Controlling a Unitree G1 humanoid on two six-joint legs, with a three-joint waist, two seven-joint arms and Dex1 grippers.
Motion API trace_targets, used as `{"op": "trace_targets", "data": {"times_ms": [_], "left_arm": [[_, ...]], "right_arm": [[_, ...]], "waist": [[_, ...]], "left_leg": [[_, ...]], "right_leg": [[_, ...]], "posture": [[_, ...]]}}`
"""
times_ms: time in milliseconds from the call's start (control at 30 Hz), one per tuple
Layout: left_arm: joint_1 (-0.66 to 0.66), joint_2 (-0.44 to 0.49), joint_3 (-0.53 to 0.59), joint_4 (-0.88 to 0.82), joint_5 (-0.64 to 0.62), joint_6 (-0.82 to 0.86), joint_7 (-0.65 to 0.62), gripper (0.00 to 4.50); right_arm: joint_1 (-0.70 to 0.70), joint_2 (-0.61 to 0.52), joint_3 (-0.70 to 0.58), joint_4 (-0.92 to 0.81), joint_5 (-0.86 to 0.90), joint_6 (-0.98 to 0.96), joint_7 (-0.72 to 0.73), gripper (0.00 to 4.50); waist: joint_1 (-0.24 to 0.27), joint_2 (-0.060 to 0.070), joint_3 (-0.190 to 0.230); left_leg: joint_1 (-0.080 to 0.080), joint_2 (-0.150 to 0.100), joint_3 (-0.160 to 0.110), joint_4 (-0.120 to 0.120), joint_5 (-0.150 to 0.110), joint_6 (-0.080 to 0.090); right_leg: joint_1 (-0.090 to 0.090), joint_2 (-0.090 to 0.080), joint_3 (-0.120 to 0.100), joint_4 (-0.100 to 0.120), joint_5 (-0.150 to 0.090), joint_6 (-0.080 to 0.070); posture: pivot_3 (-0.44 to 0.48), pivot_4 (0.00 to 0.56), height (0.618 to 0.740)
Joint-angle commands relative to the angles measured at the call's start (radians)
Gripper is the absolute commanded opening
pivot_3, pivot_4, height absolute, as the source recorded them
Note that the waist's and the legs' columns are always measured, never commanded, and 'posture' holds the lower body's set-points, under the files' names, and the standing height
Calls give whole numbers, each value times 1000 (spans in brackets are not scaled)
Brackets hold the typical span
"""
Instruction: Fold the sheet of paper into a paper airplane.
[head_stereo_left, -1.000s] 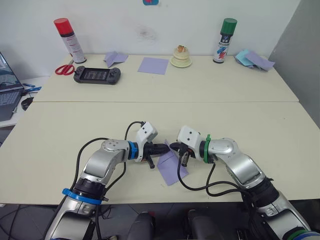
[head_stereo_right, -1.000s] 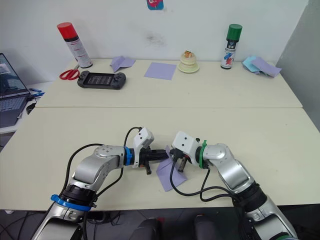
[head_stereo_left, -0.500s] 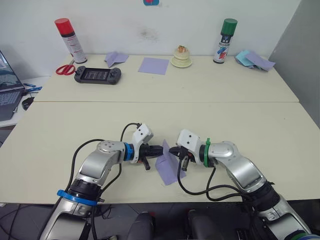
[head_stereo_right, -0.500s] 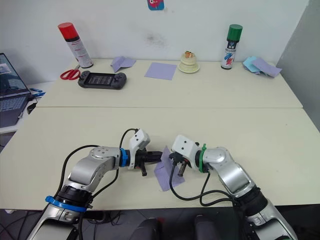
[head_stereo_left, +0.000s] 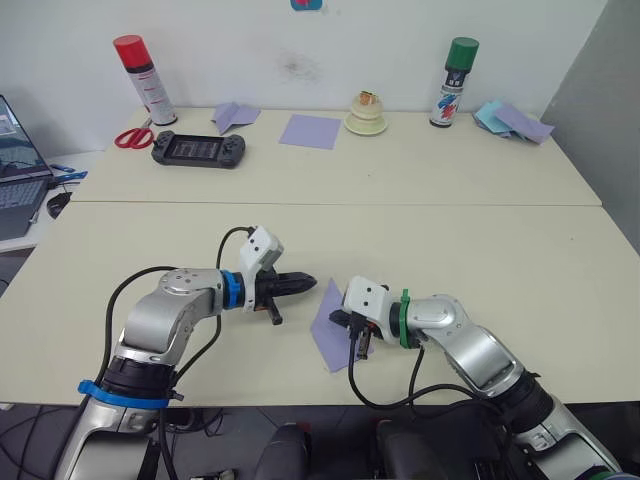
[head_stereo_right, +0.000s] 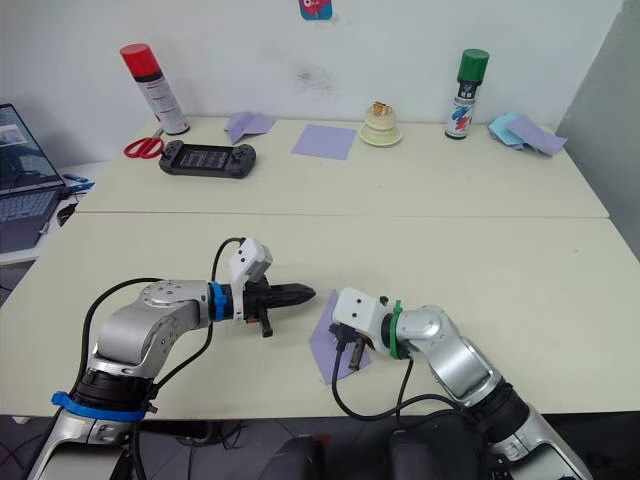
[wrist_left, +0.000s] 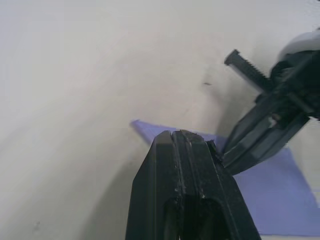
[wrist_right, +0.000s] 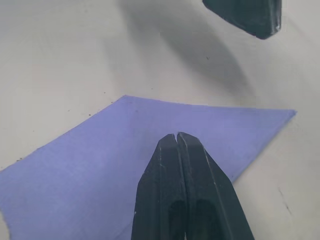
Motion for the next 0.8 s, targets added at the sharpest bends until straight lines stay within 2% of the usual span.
{"op": "trace_targets", "data": {"times_ms": [33, 233, 400, 600, 800], "left_arm": [[29, -6, -59, -13, 46, -52, 16, 56], [35, -35, -118, 75, 123, -143, 36, 56], [40, -34, -128, 91, 137, -169, 23, 56], [16, -35, -121, 98, 133, -169, 19, 56], [-9, -43, -115, 101, 125, -161, 15, 56]], "right_arm": [[-5, -16, -29, -21, -3, -28, 1, 0], [18, -52, -115, -110, 64, -13, 23, 0], [66, -139, -172, -133, 77, 2, 43, 0], [113, -258, -142, -163, 95, 48, 130, 0], [105, -281, -93, -170, 110, 83, 191, 0]], "waist": [[0, 0, 0], [1, 0, 0], [4, 0, 0], [3, 0, 1], [3, 0, 1]], "left_leg": [[0, 0, 0, 0, 0, 0], [0, 0, -1, 0, 0, 0], [0, 0, 0, 0, 0, 0], [0, 0, 0, 0, 0, 0], [1, 0, 0, 0, 0, 0]], "right_leg": [[0, 0, 0, 0, 0, 0], [0, 0, -1, 0, 0, 0], [0, 0, 0, 0, 0, 0], [1, 0, 0, 0, 0, 1], [2, 0, 0, -1, -1, 1]], "posture": [[0, 150, 740], [0, 150, 740], [0, 150, 740], [0, 150, 740], [0, 150, 740]]}}
